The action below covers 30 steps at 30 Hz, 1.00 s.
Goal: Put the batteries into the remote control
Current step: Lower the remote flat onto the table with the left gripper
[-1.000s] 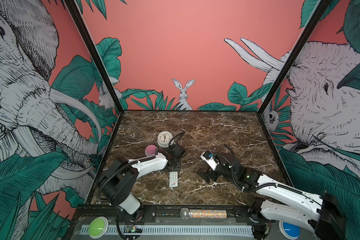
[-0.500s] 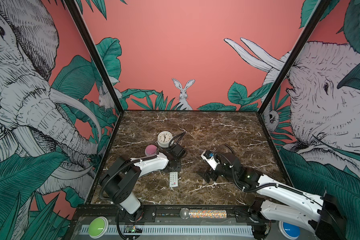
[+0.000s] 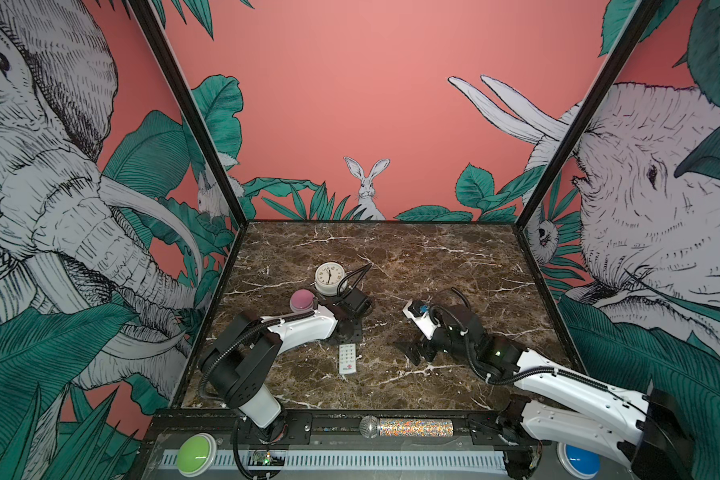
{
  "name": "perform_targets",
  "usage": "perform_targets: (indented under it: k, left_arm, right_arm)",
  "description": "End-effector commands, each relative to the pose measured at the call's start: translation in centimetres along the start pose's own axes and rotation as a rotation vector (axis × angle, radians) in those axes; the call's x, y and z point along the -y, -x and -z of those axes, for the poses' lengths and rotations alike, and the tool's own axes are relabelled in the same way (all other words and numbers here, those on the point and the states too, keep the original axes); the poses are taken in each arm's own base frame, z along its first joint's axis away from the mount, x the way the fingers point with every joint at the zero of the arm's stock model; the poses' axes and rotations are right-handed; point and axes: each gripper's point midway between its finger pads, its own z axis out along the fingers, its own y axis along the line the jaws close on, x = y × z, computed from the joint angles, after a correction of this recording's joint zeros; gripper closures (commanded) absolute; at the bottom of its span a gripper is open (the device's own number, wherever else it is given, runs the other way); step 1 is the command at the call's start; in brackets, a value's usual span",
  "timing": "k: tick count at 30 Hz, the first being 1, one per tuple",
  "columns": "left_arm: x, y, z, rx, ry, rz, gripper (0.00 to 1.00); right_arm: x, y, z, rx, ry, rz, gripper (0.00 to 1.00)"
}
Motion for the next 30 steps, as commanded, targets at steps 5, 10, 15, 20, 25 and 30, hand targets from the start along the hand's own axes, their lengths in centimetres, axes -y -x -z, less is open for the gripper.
perform_targets:
  k: [5, 10, 15, 20, 25, 30]
  left_arm:
    - [-0.61, -0.6, -0.8, -0.001, 0.017, 0.022, 0.83]
    - [-0.57, -0.68, -0.86, -0.002, 0.011, 0.023, 0.77]
    - [-0.43, -0.64, -0.78, 0.004, -0.002, 0.032, 0.72]
    - [-0.45, -0.58, -0.65, 0.01, -0.004, 0.031, 0.62]
    - [-0.47, -0.6, -0.54, 0.016, -0.012, 0.036, 0.54]
    - [-0.37, -0.55, -0.38, 0.023, -0.023, 0.037, 0.45]
  right_arm:
    - [0.12, 0.79, 0.25, 0.044, 0.0, -0.002, 0.01]
    - [0.19, 0.62, 0.19, 0.04, -0.002, -0.005, 0.01]
    - [0.24, 0.53, 0.17, 0.036, -0.001, -0.01, 0.01]
    - [0.29, 0.66, 0.2, 0.039, -0.003, -0.012, 0.01]
    - [0.3, 0.74, 0.38, 0.039, -0.004, -0.014, 0.01]
    - [0.35, 0.75, 0.67, 0.039, -0.009, -0.019, 0.01]
